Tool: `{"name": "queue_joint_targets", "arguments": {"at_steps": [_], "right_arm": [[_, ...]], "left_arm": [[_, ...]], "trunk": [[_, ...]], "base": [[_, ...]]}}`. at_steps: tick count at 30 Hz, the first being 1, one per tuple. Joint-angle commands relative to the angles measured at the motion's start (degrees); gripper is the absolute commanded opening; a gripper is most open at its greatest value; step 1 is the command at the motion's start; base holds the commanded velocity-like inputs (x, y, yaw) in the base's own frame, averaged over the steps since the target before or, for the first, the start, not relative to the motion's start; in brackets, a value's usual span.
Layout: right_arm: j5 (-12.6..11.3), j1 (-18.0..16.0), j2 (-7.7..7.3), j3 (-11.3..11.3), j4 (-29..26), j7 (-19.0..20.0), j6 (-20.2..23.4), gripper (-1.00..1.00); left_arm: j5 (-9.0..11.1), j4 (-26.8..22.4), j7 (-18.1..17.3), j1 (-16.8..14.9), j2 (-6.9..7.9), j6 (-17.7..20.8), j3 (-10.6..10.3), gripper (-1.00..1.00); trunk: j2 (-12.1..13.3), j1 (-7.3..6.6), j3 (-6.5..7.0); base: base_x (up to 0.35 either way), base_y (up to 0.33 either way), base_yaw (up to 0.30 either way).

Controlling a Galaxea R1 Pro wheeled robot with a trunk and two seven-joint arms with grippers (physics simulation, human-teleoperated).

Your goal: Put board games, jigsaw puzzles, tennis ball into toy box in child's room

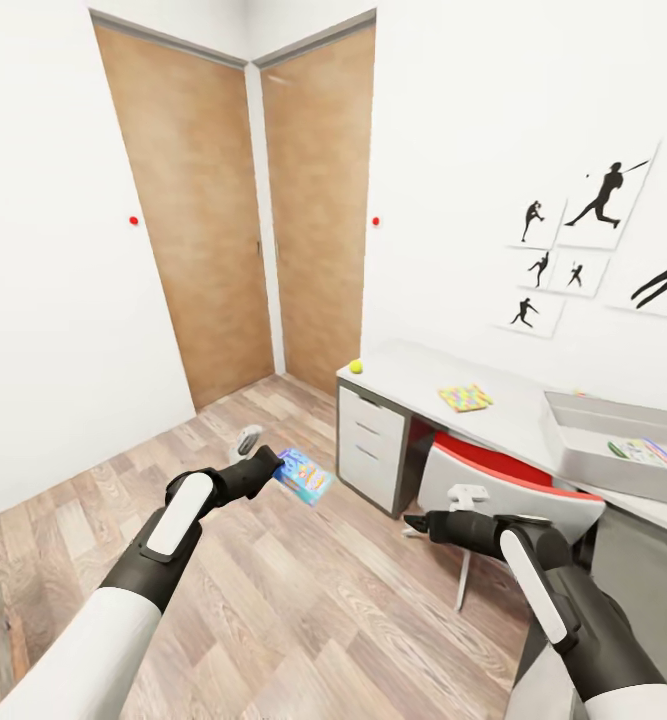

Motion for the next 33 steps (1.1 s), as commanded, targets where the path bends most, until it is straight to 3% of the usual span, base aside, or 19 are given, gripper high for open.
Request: {"name": "queue_joint_targets", "arguments": {"at_steps": [1,16,33], "right_arm": [[0.3,0.0,-0.05,0.0,-0.1,0.3,0.2,1.00],[0.3,0.0,-0.07,0.0,-0.1,0.3,0.2,1.00],[0.3,0.0,-0.08,0.0,-0.1,0.3,0.2,1.00]], "left_arm": [[0.7,-0.1,0.5,-0.1,0.01,0.0,-0.1,-1.00],[0.7,0.0,0.5,-0.1,0.01,0.1,0.0,-1.00],[0.6,0.0,0.5,-0.1,0.09,0.0,0.0,-1.00]], "trunk": [[-0.1,0.04,-0.13],[-0.1,0.04,-0.13],[-0.1,0.04,-0.13]], "base": [[0.000,0.000,0.285],[0.000,0.000,0.256],[0.112,0.004,0.042]]}}
